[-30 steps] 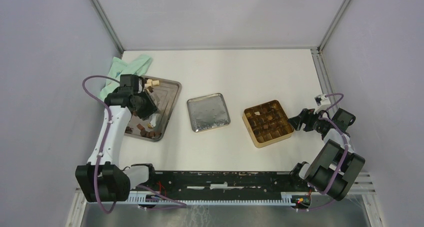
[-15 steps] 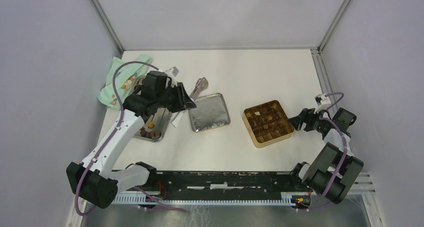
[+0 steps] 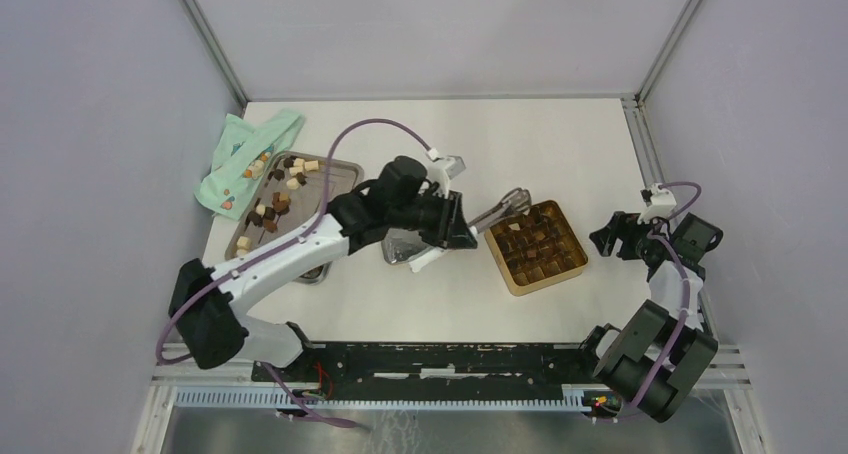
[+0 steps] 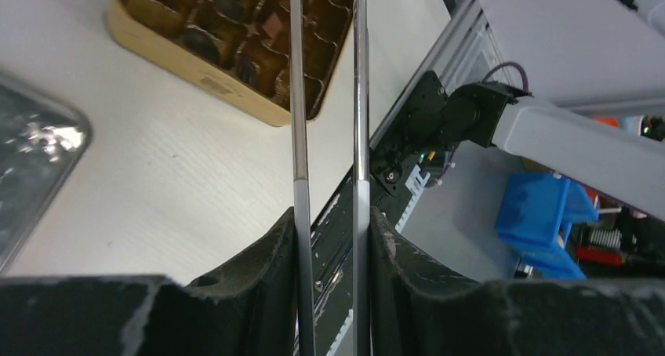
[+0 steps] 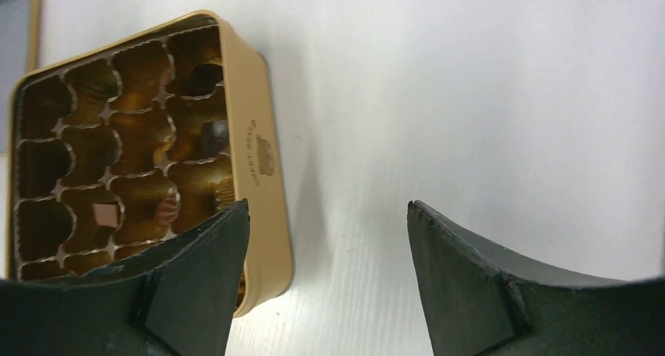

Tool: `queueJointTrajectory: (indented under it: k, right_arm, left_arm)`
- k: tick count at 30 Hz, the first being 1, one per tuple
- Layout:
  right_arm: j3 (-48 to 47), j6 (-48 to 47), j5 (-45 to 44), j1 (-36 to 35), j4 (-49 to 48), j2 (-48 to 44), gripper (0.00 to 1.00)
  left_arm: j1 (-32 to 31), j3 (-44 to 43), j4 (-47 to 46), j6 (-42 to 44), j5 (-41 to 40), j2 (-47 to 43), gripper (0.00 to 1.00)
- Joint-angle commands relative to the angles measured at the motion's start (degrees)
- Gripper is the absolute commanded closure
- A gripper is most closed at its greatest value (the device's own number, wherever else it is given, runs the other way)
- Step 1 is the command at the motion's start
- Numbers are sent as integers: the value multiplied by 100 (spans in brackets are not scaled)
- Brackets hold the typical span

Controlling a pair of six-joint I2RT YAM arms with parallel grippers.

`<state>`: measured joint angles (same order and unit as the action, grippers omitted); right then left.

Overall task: Pack the chocolate
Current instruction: Place the fake chocolate in the packing box.

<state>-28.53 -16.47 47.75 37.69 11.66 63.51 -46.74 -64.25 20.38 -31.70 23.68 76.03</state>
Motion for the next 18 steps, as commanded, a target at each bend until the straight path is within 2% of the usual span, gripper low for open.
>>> queueJointTrajectory:
  k: [1, 7, 18]
  right_arm:
    - [-9, 177, -511, 59, -190, -145, 21]
    - [59, 171, -530, 160, -235, -43, 20]
    - [59, 135, -393, 231, -243, 206, 20]
  left_arm:
    - [-526, -680, -506, 678, 471, 711, 98]
    - [-1071, -1228, -347, 996, 457, 1611, 98]
    - [-1427, -1989, 71, 1346, -129, 2609, 98]
